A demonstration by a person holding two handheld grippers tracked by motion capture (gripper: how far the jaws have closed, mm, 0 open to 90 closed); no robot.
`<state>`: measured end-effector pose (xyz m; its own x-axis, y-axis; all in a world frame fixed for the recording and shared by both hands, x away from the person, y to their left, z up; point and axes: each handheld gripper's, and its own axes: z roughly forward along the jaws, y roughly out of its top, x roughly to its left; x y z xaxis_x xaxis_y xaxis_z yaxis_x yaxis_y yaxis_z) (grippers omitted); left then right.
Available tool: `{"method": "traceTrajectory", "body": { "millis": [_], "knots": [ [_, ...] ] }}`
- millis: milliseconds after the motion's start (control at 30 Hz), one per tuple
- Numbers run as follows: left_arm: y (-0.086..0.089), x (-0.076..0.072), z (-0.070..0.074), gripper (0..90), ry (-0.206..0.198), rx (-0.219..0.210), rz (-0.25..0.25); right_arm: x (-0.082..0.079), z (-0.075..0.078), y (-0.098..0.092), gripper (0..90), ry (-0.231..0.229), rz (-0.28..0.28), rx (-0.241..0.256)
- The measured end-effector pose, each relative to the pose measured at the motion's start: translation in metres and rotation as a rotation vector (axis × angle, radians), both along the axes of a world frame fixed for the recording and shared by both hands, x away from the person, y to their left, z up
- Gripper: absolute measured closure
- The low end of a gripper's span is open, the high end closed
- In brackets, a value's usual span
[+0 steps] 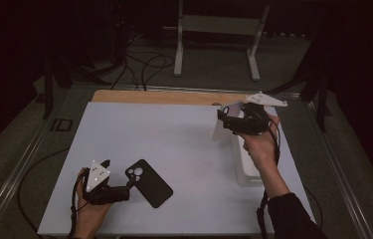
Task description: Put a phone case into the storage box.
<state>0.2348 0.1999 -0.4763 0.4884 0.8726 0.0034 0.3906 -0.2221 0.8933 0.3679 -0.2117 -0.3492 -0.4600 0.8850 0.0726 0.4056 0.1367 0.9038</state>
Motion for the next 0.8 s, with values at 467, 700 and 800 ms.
{"method": "traceTrajectory", "body": {
  "millis": [467,700,800],
  "knots": [
    [0.0,-0.002,0.001,0.4,-0.016,-0.005,-0.006,0.017,-0.002,-0.012,16.9,0.004,-0.056,-0.02],
    [0.003,-0.003,0.001,0.4,-0.025,-0.019,-0.004,0.032,0.001,-0.024,16.9,0.0,-0.118,-0.032],
    [0.003,-0.003,0.001,0.4,-0.023,-0.017,-0.008,0.036,0.003,-0.028,17.0,0.0,-0.14,-0.026]
  ]
}}
